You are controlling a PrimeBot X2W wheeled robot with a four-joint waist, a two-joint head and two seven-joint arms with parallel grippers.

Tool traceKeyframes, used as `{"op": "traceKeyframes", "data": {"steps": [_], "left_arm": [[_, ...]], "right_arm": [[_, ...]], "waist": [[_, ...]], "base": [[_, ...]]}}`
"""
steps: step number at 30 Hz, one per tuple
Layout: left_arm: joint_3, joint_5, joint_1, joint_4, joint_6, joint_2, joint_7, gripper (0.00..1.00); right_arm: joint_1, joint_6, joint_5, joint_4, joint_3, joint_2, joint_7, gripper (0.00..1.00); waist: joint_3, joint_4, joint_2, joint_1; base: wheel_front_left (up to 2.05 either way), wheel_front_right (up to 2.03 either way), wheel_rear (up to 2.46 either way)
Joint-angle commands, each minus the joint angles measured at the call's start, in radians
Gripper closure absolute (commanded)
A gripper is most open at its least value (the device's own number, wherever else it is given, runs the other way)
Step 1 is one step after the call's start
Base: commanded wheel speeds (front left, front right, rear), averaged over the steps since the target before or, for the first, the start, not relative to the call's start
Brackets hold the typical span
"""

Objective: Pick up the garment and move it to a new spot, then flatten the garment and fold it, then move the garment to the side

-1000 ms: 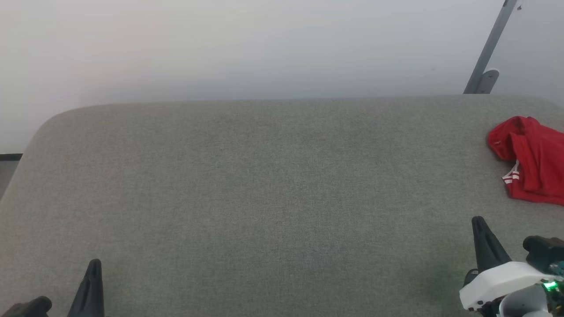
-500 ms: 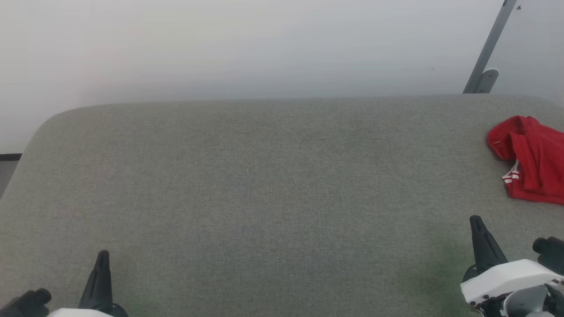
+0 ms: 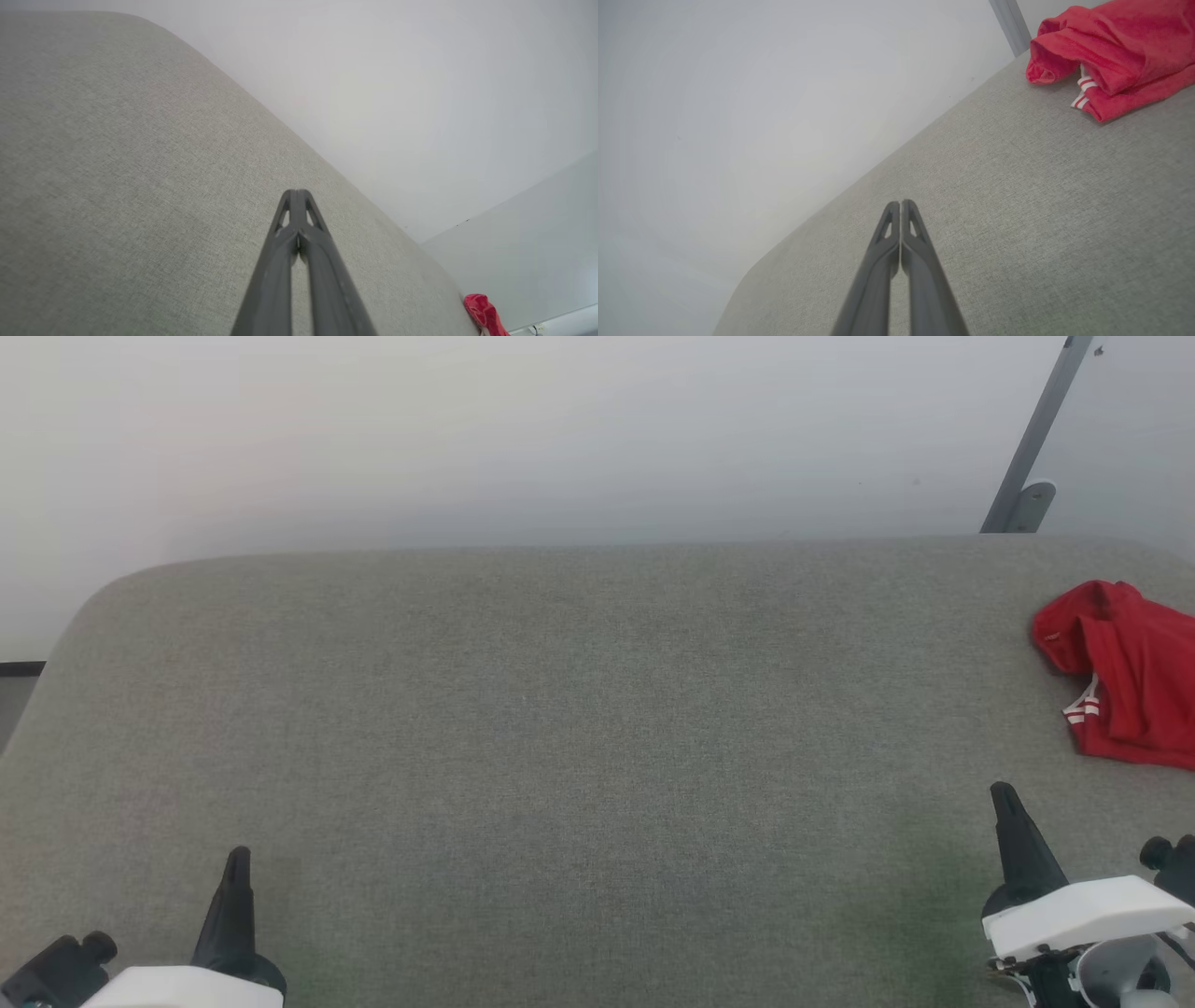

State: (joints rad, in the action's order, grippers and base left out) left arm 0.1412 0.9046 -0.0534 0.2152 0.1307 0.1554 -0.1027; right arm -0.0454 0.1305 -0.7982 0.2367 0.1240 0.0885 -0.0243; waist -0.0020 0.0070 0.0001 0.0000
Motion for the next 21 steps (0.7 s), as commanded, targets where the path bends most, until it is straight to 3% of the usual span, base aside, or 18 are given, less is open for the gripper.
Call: {"op": "traceKeyframes", "data": {"steps": [1,21], "left_arm": [[0.002,0.037,0.027,-0.009,0.0,0.006,0.01,1.0],[-0.006,0.232,0.071,0.002,0.0,-0.026,0.07,1.0]], "right_arm": [[-0.025,0.0,-0.038,-0.01,-0.002,-0.001,0.006,1.0],[-0.037,0.0,-0.264,-0.005,-0.005,-0.011,0.045,1.0]], "waist": [[0.0,0.0,-0.0001,0.0],[0.001,-0.002,-0.0001,0.0]], "base": [[0.0,0.0,0.0],[0.0,0.0,0.0]]}}
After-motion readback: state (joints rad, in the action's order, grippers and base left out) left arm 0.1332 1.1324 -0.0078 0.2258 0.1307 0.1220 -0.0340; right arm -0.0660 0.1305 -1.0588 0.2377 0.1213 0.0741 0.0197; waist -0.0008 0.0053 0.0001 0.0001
